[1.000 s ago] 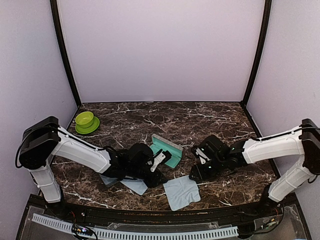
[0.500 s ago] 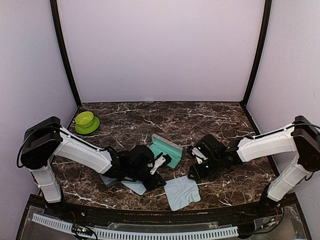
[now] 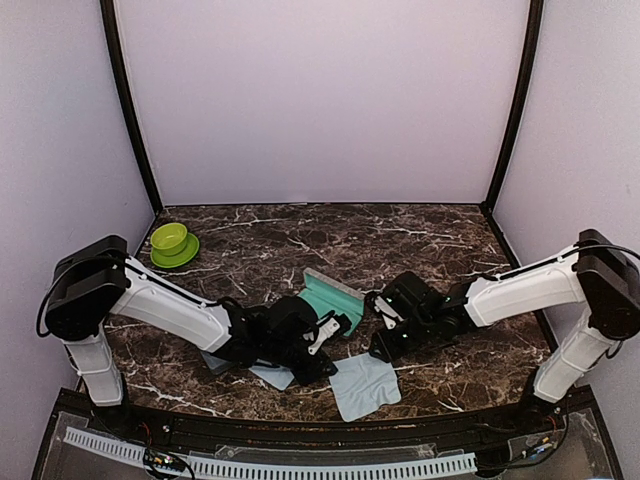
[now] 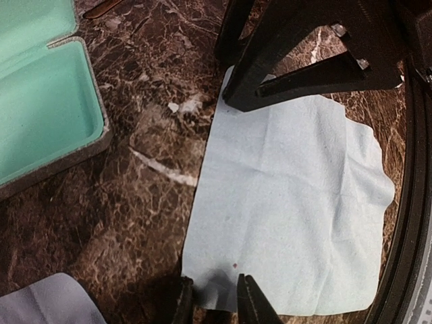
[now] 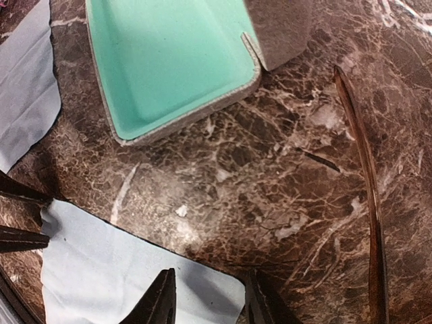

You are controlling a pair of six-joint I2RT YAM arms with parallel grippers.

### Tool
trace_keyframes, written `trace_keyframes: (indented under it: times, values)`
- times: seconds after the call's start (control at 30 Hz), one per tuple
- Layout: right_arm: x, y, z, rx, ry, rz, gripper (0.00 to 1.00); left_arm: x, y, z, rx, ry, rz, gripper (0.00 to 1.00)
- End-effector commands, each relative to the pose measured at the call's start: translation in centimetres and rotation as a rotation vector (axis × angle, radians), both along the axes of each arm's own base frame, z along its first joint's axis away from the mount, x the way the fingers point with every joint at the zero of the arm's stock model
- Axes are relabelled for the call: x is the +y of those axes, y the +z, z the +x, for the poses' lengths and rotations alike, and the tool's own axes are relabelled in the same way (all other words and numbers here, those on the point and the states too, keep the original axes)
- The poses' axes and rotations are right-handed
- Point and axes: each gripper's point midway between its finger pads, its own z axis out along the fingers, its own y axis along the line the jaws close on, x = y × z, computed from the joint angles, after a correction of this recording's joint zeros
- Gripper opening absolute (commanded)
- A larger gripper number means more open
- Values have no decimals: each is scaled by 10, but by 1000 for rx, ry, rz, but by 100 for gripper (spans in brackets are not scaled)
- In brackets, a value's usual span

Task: Organize the sunglasses
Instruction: Pick up the corner of the glasses cleaning cloth from the center of the board.

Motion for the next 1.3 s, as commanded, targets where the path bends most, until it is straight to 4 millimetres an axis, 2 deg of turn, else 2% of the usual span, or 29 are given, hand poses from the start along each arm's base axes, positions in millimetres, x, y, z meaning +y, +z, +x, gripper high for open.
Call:
trace_keyframes:
  times: [0.0, 0.33, 0.4, 0.5, 0.77, 1.27]
  values:
    - [-16, -26, -16, 54, 11, -102, 35, 11, -20, -7, -1, 1, 102, 25]
    - [-33, -31, -26, 71, 13, -138, 32, 17, -26, -12, -6, -4, 139, 20]
    - [-32, -24, -26, 59, 17, -116, 31, 18, -28, -12, -8, -5, 147, 18]
    - [-30, -22, -29, 61, 31, -94, 31, 18, -28, -13, -11, -6, 152, 15]
    - [-28, -26, -31, 60, 46, -79, 28, 16, -26, -10, -24, 15, 136, 4]
    - [-19, -28, -27, 42, 59, -63, 18, 10, -21, -7, -33, 8, 130, 0]
